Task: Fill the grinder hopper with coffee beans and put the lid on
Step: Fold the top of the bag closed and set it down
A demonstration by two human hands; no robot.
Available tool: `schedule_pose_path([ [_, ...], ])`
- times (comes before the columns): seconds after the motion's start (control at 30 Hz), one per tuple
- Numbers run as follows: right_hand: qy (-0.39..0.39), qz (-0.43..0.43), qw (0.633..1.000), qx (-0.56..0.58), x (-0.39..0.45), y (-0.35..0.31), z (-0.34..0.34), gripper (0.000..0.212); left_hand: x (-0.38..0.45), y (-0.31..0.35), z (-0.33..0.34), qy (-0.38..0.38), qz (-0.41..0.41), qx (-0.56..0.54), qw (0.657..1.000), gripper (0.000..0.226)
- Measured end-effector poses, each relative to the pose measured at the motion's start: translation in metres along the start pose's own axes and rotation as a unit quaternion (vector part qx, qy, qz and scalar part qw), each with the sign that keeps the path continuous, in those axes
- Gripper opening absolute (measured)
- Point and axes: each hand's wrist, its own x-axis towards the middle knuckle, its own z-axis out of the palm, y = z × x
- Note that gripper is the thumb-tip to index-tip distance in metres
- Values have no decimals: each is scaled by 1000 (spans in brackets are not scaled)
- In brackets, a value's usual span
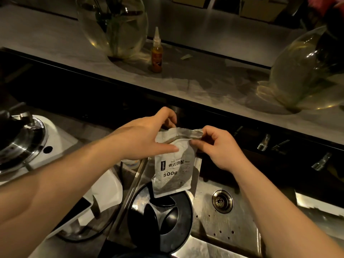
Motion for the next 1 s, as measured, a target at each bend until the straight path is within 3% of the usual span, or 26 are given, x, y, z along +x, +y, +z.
schedule_pose_path([
  [0.1, -1, -9, 1000, 4, 3, 3, 0, 10, 3, 2, 2, 14, 11, 114, 993, 62],
  [0.2, -14, -25, 1000, 11, 2, 3, 0, 15, 10, -2, 5, 41, 5, 146, 988, 60],
  [0.33, -41, -52, 997, -32, 3, -1, 3, 29, 16, -8, 8, 34, 2, 202, 979, 20],
  [0.4, -50, -68, 995, -61, 6, -6, 9, 27, 16, -10, 13, 27, 4, 206, 978, 12],
  [0.53, -55, -99, 983, -146, 8, -10, 24, 4, 14, -18, 18, 2, -19, 189, 982, 10],
  [0.8, -86, -117, 952, -271, 3, -20, 37, 19, 27, -21, 31, 33, -80, 356, 930, 7],
  [0.9, -78, -105, 943, -305, 3, -21, 35, 24, 26, -22, 35, 33, -52, 381, 922, 2],
  [1.0, -74, -98, 930, -346, 2, -20, 34, 27, 25, -19, 41, 30, -21, 406, 913, 18],
])
